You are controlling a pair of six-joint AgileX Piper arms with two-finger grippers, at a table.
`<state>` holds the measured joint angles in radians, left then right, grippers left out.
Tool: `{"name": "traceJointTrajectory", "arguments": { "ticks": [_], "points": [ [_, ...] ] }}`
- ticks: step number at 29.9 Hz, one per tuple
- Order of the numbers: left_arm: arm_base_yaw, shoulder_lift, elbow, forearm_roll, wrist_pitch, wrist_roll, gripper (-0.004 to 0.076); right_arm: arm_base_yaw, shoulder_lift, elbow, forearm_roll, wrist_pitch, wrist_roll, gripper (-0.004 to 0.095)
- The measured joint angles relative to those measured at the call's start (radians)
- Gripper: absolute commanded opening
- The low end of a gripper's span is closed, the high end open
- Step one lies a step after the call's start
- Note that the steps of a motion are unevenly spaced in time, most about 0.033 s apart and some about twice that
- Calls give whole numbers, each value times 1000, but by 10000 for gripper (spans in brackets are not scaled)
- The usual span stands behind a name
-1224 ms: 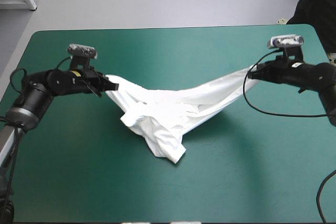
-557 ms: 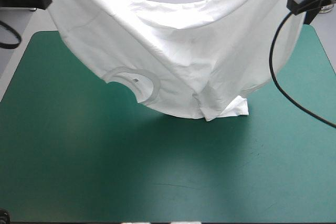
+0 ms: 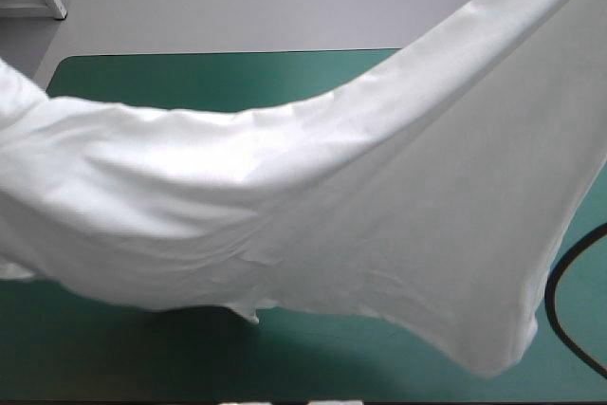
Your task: Fold the cloth
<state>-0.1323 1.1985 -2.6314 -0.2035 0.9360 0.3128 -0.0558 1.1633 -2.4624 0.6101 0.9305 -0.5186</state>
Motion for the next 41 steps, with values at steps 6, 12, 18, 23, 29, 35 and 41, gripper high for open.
{"name": "traceJointTrajectory", "arguments": {
  "ticks": [6,12,18,23,29,35,41],
  "points": [
    [0,6,99,52,16,-19,19,0,1,51,-114,33,63,-12],
    [0,38,297,100,-4,-22,19,0,16,259,-203,23,78,-14],
    [0,193,424,113,-57,-23,19,0,129,504,-219,-62,71,-14],
    [0,406,438,104,-107,-24,19,0,272,549,-208,-145,40,-14],
    [0,632,444,83,-134,-4,19,0,438,551,-202,-225,6,-14],
    [13,767,448,58,-221,44,19,0,598,551,-203,-298,-36,-14],
    [60,876,448,-6,-221,78,19,0,749,551,-203,-321,-51,-12]
  ]
}}
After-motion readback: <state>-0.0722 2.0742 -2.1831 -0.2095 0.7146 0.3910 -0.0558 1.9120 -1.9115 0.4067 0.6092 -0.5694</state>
